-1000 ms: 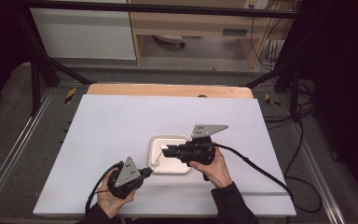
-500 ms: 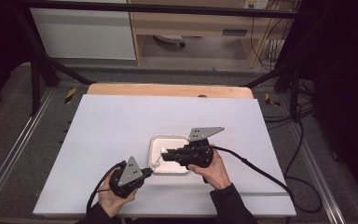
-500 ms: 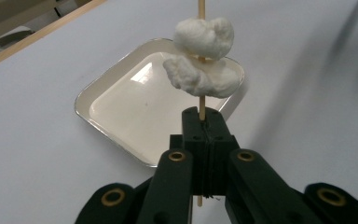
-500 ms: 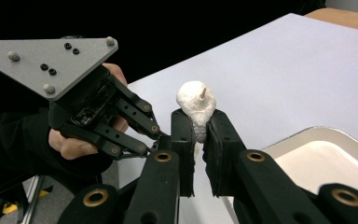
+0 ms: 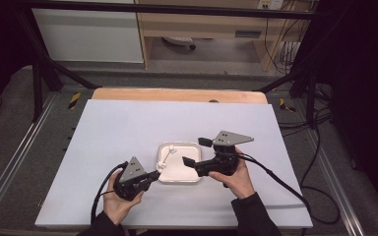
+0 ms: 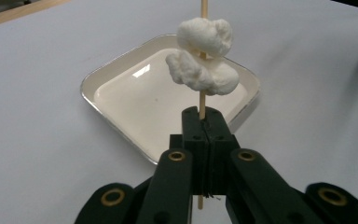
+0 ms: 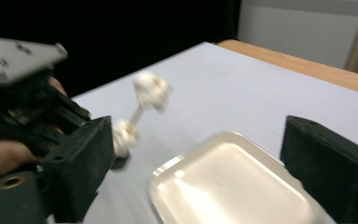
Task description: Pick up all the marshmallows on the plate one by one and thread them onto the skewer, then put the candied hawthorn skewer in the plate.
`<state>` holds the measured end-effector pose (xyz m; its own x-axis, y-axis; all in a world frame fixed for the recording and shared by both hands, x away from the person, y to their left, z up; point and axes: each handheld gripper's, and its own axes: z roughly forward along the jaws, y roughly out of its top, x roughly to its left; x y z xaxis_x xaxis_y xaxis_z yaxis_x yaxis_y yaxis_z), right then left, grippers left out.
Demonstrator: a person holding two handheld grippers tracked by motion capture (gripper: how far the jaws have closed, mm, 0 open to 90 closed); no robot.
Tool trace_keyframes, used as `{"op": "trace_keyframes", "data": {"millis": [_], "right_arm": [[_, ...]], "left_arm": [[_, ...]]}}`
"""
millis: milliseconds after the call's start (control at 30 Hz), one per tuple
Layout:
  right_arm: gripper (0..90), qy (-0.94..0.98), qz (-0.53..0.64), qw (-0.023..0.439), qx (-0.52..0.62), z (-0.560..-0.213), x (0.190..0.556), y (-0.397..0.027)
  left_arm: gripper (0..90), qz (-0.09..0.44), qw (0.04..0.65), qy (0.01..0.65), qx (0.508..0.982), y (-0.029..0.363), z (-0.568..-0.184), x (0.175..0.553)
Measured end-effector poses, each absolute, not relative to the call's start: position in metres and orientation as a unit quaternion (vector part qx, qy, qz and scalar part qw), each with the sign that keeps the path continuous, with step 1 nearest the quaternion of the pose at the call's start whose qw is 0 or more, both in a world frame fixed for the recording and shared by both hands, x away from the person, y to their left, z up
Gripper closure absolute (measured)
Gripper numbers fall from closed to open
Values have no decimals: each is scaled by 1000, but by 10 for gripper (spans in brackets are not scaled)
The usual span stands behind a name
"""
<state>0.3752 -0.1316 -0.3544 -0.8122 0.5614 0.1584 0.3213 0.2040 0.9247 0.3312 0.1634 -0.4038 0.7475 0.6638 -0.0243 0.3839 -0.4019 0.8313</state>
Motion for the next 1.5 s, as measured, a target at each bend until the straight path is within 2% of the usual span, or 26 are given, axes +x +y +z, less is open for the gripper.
{"op": "trace_keyframes", "data": {"millis": [133, 400, 967, 1500], "right_arm": [[34, 787, 512, 125, 321, -374, 377, -153], [15, 787, 483, 154, 353, -400, 368, -194], [8, 796, 440, 155, 385, -440, 361, -246], [8, 796, 437, 157, 388, -442, 358, -258]], "left_arm": [[889, 146, 435, 350, 817, 161, -403, 342], [889, 140, 419, 362, 821, 144, -399, 356], [887, 114, 361, 395, 837, 115, -406, 383], [886, 111, 270, 420, 859, 94, -423, 395]]}}
